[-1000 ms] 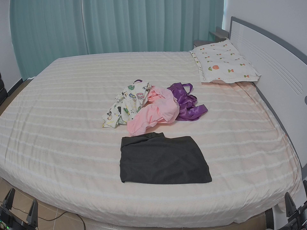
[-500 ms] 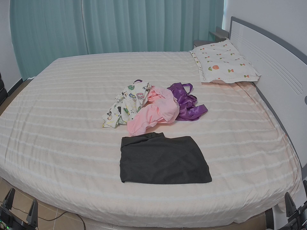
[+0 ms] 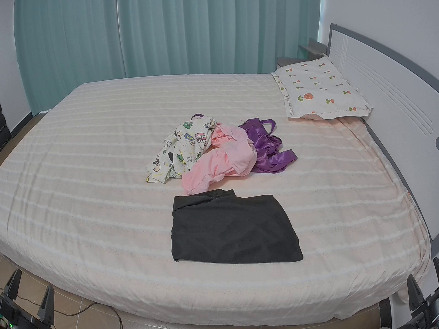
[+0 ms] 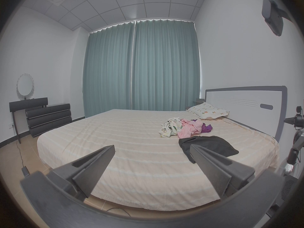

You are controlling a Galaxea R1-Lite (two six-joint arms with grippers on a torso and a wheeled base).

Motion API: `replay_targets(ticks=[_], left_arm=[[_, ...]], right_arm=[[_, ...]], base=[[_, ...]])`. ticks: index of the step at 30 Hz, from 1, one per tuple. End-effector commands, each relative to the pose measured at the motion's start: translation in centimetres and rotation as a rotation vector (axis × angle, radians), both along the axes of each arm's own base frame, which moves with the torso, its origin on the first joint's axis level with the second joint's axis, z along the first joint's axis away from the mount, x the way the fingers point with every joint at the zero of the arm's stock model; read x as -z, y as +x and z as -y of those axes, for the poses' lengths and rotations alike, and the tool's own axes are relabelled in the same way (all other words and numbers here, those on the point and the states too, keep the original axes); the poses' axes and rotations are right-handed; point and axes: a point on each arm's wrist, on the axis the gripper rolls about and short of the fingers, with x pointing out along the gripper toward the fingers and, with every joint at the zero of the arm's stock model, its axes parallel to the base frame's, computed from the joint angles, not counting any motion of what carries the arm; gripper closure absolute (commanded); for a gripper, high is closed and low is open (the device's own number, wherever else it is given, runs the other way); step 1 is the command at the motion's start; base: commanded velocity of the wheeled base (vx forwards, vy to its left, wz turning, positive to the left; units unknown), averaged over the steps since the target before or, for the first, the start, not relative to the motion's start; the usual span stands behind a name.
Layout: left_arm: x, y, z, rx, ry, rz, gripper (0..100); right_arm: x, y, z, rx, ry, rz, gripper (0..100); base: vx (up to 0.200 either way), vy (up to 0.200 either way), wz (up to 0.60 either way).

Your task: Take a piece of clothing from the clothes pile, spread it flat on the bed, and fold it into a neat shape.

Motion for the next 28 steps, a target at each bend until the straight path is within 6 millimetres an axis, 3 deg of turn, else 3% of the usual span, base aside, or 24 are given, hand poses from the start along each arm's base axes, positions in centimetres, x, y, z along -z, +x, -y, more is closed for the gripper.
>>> replay_targets(ticks=[1,28], left_arm=[[0.49,0.12,0.00,-0.001,0.000,-0.017,0],[0.49,0.12,0.00,-0.001,0.000,-0.017,0]], right_arm=[[0.48,0.00,0.00,0.000,0.000,0.000,0],[0.48,0.00,0.00,0.000,-0.003,0.000,0]], base=[[0.000,0.000,0.00],[0.000,0.000,0.00]])
